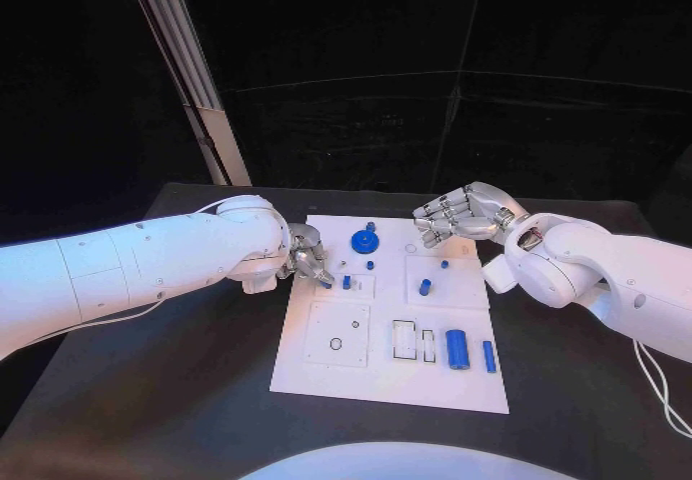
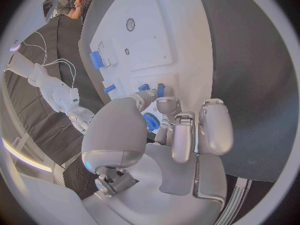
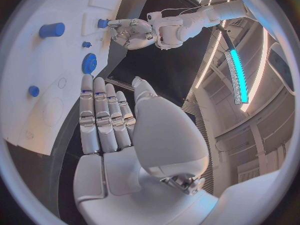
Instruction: Assemble the parts on the task board
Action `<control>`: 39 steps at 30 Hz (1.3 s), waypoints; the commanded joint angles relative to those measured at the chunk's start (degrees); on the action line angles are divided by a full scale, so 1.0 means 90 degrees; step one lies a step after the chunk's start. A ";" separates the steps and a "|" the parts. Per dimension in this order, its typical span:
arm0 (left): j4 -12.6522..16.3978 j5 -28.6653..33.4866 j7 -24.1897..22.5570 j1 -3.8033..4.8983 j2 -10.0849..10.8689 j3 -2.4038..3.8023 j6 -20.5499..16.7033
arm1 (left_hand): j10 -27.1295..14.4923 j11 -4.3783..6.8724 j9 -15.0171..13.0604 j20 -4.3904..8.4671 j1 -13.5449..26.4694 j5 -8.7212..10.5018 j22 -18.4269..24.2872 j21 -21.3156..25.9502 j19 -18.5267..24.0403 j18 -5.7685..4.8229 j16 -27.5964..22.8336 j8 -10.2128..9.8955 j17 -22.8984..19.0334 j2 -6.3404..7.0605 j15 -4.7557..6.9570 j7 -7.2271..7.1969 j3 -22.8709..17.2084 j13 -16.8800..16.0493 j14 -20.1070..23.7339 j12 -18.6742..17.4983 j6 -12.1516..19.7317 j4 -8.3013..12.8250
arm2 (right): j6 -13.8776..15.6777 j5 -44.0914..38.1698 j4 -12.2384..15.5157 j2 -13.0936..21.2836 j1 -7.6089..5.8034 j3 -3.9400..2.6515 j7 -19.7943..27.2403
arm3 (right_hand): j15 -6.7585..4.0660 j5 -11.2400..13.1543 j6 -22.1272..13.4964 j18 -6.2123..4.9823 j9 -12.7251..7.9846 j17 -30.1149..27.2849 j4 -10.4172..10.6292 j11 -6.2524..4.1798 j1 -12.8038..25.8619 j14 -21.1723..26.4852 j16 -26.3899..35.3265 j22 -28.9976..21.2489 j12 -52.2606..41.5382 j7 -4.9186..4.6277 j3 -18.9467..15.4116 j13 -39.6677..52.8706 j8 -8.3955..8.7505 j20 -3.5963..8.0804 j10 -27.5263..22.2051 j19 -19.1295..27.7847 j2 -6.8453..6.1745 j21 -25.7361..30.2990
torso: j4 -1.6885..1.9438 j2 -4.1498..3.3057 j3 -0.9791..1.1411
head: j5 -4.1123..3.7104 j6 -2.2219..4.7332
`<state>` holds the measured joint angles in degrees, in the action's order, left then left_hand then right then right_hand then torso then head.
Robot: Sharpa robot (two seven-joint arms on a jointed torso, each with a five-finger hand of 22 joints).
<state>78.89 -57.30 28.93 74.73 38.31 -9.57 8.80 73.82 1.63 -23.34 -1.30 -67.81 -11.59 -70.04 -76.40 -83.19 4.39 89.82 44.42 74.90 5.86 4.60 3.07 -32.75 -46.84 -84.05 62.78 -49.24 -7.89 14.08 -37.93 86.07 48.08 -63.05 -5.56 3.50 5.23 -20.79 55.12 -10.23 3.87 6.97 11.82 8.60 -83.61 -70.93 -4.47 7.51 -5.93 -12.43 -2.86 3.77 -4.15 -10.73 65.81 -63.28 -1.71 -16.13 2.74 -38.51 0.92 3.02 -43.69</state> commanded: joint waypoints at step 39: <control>-0.0266 0.0030 0.0071 -0.0006 -0.0209 -0.0010 0.0264 | 0.0133 0.0070 0.0058 0.0032 0.0701 -0.0093 -0.0056 -0.0035 -0.0060 -0.0027 0.0020 0.0049 0.1677 0.0085 0.0083 -0.0146 -0.0603 -0.0080 -0.0661 0.0091 -0.0243 0.0617 | -0.0107 -0.0005 0.0003 -0.0030 -0.0010 -0.0003 0.0031 | 0.0016 -0.0029 -0.0045 -0.0020 -0.0003 -0.0018 -0.0037 -0.0016 0.0039 0.0061 0.0013 -0.0022 -0.0046 0.0007 -0.0010 -0.0003 0.0009 -0.0041 -0.0062 -0.0019 0.0009 0.0069 | -0.0003 0.0000 0.0007 | -0.0025 -0.0012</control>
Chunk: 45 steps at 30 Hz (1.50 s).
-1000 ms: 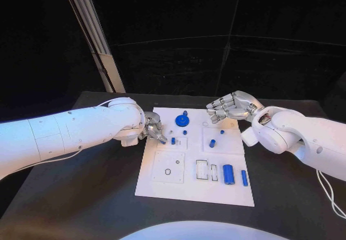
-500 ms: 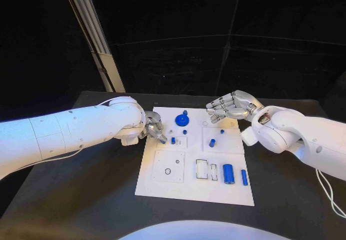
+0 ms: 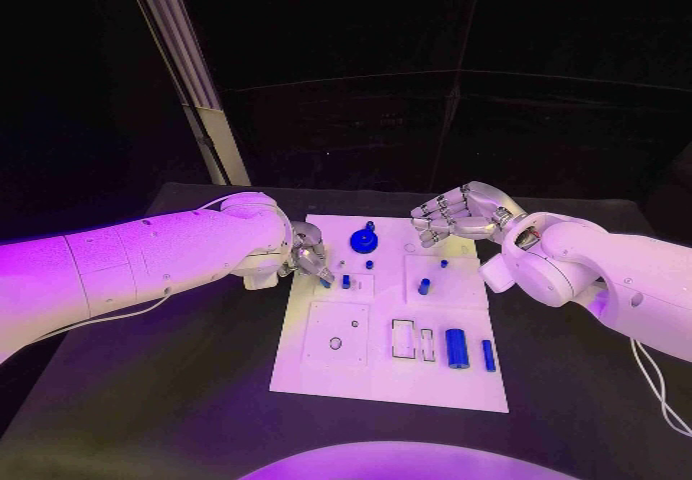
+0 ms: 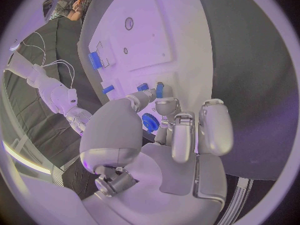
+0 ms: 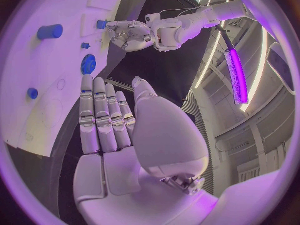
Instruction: Assemble the parts on the task board
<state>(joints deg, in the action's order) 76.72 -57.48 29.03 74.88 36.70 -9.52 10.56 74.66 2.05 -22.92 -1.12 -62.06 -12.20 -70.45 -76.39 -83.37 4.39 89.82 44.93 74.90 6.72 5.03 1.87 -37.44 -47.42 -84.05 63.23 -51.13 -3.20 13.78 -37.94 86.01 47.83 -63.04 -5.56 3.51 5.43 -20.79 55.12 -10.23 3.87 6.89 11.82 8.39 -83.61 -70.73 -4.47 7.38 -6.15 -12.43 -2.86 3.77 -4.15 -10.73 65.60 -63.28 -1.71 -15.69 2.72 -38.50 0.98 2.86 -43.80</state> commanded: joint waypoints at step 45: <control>-0.0118 0.0081 0.0192 -0.0023 -0.0124 -0.0015 0.0231 | 0.0259 0.0081 0.0183 0.0052 0.0800 -0.0024 -0.0237 -0.0175 -0.0116 -0.0071 0.0020 -0.0127 0.1677 0.0032 0.0077 -0.0089 0.0388 -0.0418 -0.0661 0.0320 -0.0389 -0.0367 | -0.0044 -0.0005 0.0001 -0.0012 -0.0010 -0.0003 0.0058 | -0.0001 -0.0058 -0.0055 -0.0019 -0.0004 -0.0016 -0.0047 0.0013 0.0034 0.0054 0.0014 -0.0019 -0.0028 0.0001 -0.0002 -0.0003 0.0009 -0.0045 -0.0056 -0.0019 0.0015 0.0040 | -0.0001 -0.0002 0.0000 | -0.0035 -0.0039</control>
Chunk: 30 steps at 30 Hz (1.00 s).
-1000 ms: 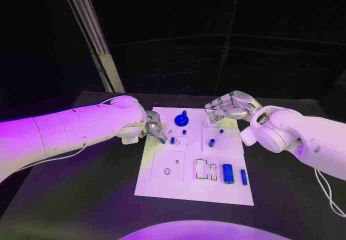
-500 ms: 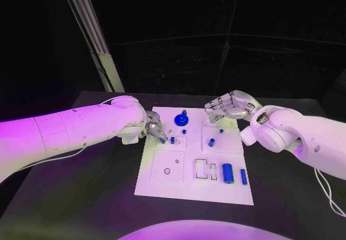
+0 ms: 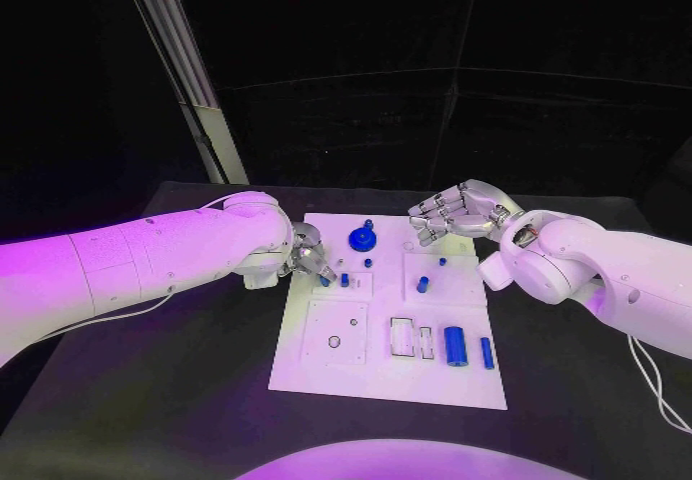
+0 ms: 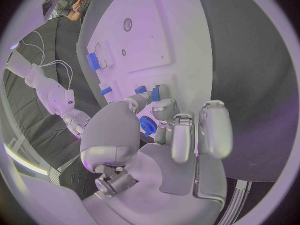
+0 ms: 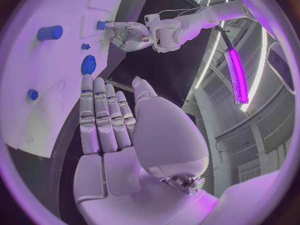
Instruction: Assemble the parts on the task board
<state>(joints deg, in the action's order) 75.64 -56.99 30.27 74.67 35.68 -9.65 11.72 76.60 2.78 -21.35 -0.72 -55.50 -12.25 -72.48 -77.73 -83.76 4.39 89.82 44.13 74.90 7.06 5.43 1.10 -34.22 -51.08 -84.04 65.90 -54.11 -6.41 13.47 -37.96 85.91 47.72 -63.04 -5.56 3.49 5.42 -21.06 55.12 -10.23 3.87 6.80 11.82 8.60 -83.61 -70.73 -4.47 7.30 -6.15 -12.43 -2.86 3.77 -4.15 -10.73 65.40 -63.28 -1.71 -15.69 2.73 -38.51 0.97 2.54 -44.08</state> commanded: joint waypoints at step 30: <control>0.0040 0.0000 0.0120 0.0001 0.0030 0.0001 0.0205 | 0.0136 0.0034 0.0034 0.0020 0.0001 -0.0036 -0.0115 -0.0098 -0.0108 -0.0091 0.0020 -0.0044 0.1677 -0.0076 0.0050 -0.0048 0.0008 -0.0177 -0.0662 0.0127 -0.0148 0.0056 | -0.0017 -0.0004 0.0014 0.0009 -0.0010 -0.0003 0.0061 | 0.0002 -0.0055 -0.0059 -0.0019 -0.0004 -0.0010 -0.0041 -0.0008 0.0047 0.0059 0.0012 -0.0016 -0.0034 -0.0001 -0.0004 -0.0003 0.0008 -0.0047 -0.0039 -0.0021 0.0018 0.0050 | 0.0001 -0.0001 -0.0005 | 0.0008 -0.0010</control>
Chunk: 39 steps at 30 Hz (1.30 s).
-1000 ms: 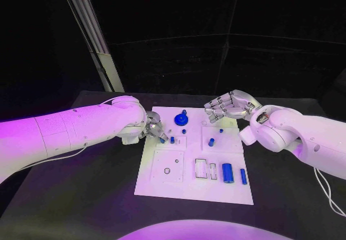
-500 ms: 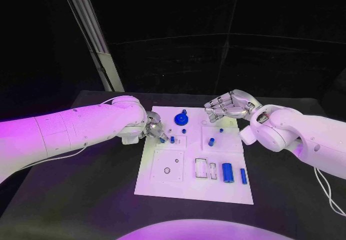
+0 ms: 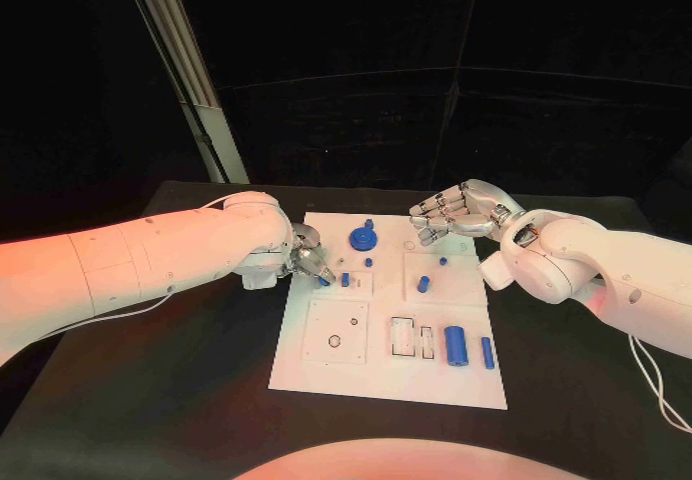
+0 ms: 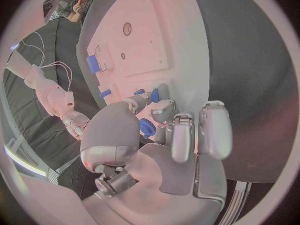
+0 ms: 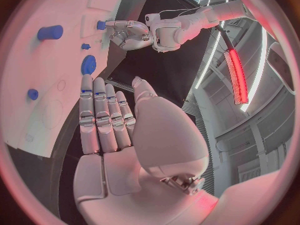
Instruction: Assemble the parts on the task board
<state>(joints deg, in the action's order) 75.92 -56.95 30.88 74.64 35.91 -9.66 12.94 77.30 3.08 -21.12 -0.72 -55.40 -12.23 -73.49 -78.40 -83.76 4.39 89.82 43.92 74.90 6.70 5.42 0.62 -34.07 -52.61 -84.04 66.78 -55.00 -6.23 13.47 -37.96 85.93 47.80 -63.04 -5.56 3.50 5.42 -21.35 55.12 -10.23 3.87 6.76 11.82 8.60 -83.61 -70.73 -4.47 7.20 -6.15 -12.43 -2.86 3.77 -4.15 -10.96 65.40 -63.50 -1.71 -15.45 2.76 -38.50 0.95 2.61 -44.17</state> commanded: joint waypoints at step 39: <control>-0.0271 0.0036 0.0030 0.0012 -0.0202 0.0004 0.0259 | 0.0084 -0.0012 0.0081 0.0026 0.0259 -0.0011 -0.0028 -0.0033 -0.0107 -0.0094 0.0020 -0.0088 0.1677 -0.0063 0.0047 0.0023 0.0217 -0.0032 -0.0662 0.0016 -0.0132 -0.0169 | -0.0042 -0.0003 0.0013 -0.0009 -0.0011 -0.0003 0.0048 | 0.0002 -0.0023 -0.0059 -0.0018 -0.0004 -0.0005 -0.0041 -0.0008 0.0047 0.0059 0.0012 -0.0006 -0.0035 -0.0001 -0.0004 -0.0003 0.0008 -0.0022 -0.0039 0.0004 0.0018 0.0023 | -0.0003 -0.0004 0.0002 | -0.0015 -0.0001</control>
<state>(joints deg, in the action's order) 73.52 -56.84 30.92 74.81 34.22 -9.56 14.25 77.70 3.08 -20.48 -0.72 -53.68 -12.21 -73.69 -78.39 -83.76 4.39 89.82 43.40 74.90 6.15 5.42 0.92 -32.47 -52.84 -84.04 66.78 -55.72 -7.84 13.45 -37.96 85.94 47.75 -63.04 -5.56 3.48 5.42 -21.34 55.12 -10.23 3.87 6.78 11.82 8.60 -83.61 -70.73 -4.47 7.22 -6.15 -12.43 -2.86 3.77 -4.15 -10.96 65.40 -63.50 -1.71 -15.46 2.71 -38.52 0.97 2.54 -44.19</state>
